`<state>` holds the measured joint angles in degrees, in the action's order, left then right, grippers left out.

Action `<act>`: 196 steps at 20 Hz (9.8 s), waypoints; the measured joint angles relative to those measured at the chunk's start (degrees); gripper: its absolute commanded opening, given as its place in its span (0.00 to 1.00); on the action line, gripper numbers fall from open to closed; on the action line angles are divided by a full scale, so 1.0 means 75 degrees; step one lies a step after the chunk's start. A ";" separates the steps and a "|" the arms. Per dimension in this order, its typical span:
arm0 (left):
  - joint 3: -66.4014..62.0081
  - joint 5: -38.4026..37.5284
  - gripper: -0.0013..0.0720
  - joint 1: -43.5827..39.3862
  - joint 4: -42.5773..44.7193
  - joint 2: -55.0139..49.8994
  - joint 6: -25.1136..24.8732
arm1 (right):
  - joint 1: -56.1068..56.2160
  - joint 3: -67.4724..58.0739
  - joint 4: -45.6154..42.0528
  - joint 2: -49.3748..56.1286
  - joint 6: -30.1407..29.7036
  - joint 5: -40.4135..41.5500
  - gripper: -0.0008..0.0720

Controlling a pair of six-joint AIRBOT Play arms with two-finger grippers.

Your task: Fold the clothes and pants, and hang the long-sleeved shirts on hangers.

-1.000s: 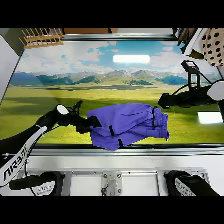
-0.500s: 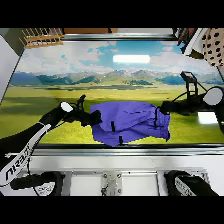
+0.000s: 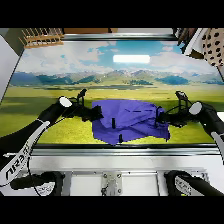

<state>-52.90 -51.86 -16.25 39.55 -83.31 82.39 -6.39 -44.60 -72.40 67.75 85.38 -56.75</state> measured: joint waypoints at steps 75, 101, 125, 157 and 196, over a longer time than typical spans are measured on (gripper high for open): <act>0.0134 0.0533 0.03 0.0035 0.1029 -0.0635 0.1084 | -0.1070 -0.1813 0.0361 -0.2159 0.0154 -0.1221 0.84; -0.0184 -0.0111 0.02 0.0752 0.1786 0.0160 0.0915 | -0.0667 0.1157 0.3861 0.0297 -0.1530 0.2282 0.04; -0.4966 -0.1638 0.03 0.2439 0.1751 0.5846 0.1609 | -0.0793 -0.4532 0.2375 -0.4523 0.1789 -0.4310 0.04; 0.0825 0.1626 0.03 0.0551 0.3203 0.0836 0.1384 | 0.0274 0.0577 -0.0332 -0.0236 0.0813 0.0315 0.04; 0.0679 0.1218 0.03 -0.0720 0.2524 0.2235 0.1647 | -0.1437 -0.0446 0.5520 0.3287 -0.3590 -0.0198 0.04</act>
<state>-47.81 -42.72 -21.65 58.48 -66.54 94.74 -17.17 -47.94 -31.00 92.40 58.46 -58.24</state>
